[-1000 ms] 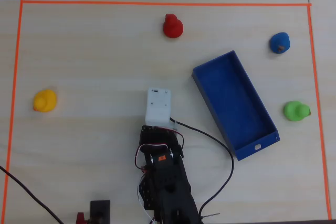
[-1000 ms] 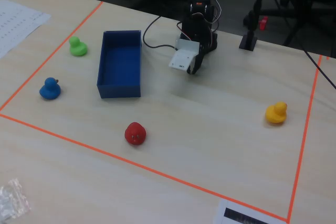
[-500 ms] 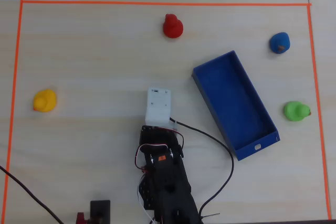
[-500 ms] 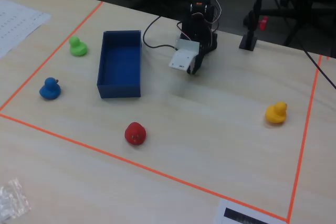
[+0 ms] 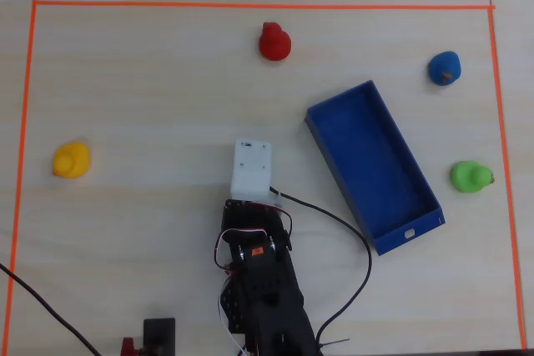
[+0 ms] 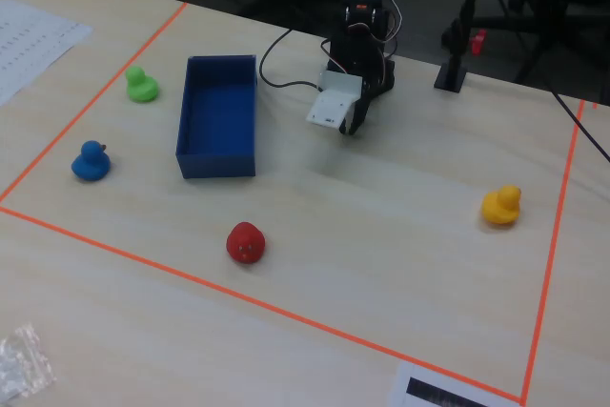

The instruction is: Grasp blue duck and put it into box.

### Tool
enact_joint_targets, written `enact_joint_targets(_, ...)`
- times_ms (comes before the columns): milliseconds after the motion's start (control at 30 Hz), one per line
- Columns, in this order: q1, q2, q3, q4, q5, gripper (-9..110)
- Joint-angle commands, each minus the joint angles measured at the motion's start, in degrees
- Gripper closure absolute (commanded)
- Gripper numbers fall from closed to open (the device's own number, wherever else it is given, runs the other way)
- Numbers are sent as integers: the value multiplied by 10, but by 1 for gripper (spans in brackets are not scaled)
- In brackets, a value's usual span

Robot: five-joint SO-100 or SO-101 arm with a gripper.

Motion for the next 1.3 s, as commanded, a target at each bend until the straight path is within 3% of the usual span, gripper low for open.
enact_joint_targets(0, 5, -8, -2, 11, -4, 100)
enact_joint_targets(633, 17, -8, -2, 9, -20, 101)
enact_joint_targets(733, 117, -81, -81, -58, -62, 99)
enact_joint_targets(967, 395, -423, -497, -254, -95, 87)
enact_joint_targets(1267, 581, -709, -820, -420, -112, 73)
